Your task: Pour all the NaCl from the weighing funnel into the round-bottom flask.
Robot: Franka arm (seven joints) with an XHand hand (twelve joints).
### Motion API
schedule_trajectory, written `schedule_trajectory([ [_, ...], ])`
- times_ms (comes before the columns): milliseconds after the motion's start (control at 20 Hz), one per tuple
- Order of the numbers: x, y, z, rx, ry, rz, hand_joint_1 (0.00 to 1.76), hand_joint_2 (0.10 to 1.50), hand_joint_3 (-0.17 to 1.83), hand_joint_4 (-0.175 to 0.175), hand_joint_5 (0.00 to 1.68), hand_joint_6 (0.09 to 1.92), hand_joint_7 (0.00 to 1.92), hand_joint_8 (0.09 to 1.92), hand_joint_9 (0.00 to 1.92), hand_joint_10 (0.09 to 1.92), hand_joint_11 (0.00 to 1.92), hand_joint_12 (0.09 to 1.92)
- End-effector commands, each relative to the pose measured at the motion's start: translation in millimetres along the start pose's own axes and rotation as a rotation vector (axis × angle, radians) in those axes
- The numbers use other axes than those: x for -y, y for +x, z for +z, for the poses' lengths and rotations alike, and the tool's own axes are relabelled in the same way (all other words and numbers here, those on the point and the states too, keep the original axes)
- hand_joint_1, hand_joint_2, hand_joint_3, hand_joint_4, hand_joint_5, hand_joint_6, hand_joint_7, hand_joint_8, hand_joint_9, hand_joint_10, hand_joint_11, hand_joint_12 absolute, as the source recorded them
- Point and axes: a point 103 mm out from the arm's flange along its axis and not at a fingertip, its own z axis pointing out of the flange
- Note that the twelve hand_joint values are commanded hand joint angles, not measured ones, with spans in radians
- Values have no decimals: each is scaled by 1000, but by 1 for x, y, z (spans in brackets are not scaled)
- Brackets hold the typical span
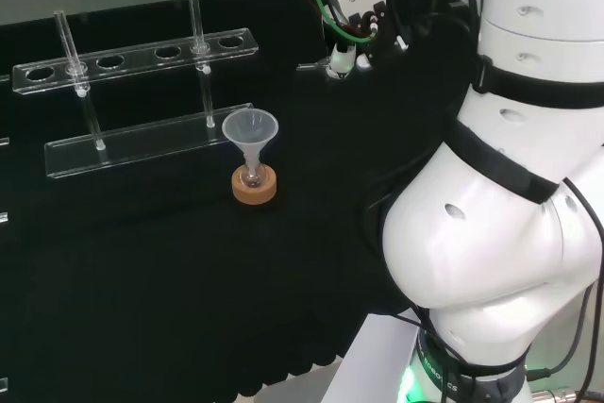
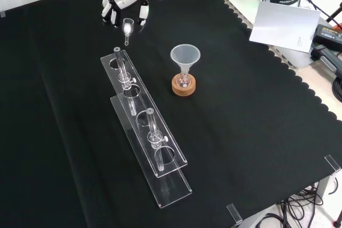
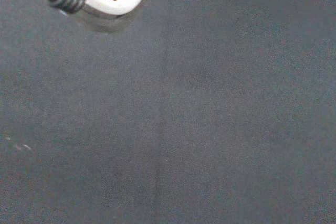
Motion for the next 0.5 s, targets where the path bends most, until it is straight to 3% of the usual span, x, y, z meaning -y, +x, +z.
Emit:
schedule_trajectory([
  [50,34,11,-13,-16,-16,16,1121,731,485,175,1318,520,575,695,1018,383,864,1065],
  [500,80,26,-33,-33,-44,19,1121,731,483,175,1319,519,575,695,1021,378,866,1061],
])
